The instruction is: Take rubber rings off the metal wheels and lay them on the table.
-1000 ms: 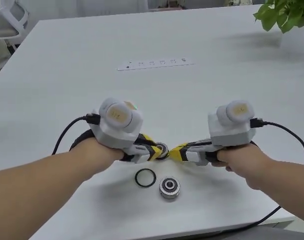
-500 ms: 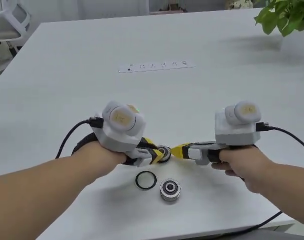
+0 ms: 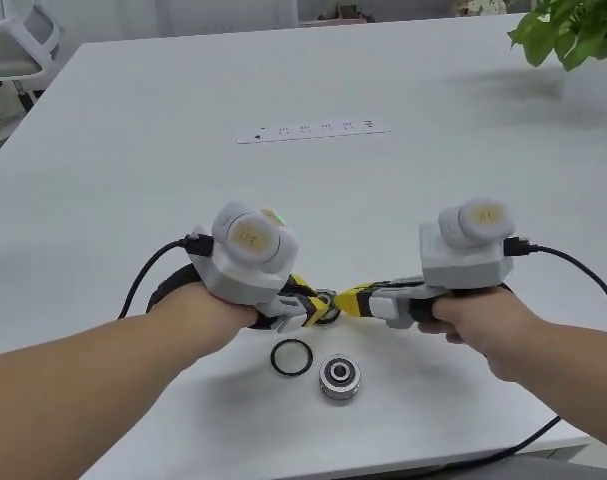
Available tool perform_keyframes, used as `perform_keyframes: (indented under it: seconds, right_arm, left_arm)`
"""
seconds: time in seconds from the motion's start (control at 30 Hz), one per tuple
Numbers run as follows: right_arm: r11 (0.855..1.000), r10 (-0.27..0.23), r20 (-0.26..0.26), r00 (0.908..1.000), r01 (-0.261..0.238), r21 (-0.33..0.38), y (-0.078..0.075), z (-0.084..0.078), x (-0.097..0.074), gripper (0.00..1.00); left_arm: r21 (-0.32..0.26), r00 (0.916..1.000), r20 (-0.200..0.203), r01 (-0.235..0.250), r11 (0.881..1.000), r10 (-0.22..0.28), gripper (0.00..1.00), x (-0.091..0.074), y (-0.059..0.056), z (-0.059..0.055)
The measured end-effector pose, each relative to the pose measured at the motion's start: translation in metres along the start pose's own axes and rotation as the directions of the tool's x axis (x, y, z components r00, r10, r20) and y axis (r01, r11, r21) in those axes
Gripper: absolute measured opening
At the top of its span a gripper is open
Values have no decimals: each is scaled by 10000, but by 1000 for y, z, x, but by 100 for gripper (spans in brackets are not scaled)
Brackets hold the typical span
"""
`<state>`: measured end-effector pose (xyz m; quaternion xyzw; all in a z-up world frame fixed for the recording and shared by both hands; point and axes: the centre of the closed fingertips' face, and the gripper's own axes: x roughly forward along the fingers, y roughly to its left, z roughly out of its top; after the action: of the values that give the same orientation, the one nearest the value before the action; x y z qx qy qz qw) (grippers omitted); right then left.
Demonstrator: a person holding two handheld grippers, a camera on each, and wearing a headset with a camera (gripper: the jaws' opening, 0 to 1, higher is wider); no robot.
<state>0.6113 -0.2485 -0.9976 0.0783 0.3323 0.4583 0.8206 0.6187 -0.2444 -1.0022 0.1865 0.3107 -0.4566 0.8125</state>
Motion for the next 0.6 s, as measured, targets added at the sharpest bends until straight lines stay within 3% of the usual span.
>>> perform_keyframes:
  seconds: [0.1,0.13,0.17,0.23,0.33,0.6]
  right_arm:
    - [9998,209,74,9998,-209,17,3,0,0,0]
    - [9985,542,235,9983,-541,-85,10,3,1,0]
    - [9952,981,760,9923,-980,-42,20,14,1,0]
    - [9962,807,492,9955,-789,-362,16,11,2,0]
    - [9967,809,579,9950,-801,-149,15,9,2,0]
    - [9998,158,424,9990,-151,-155,0,1,-5,0]
  left_arm:
    - [-6,10000,4,38,10000,-38,11,0,0,0]
    - [-6,10000,-8,54,10000,-54,11,0,0,0]
    - [-7,10000,15,9,10000,-9,11,0,0,0]
    - [-6,10000,68,-28,10000,28,11,0,0,0]
    - [-30,10000,94,-31,10000,31,11,0,0,0]
    - [-78,9998,216,-16,10000,18,12,0,0,1]
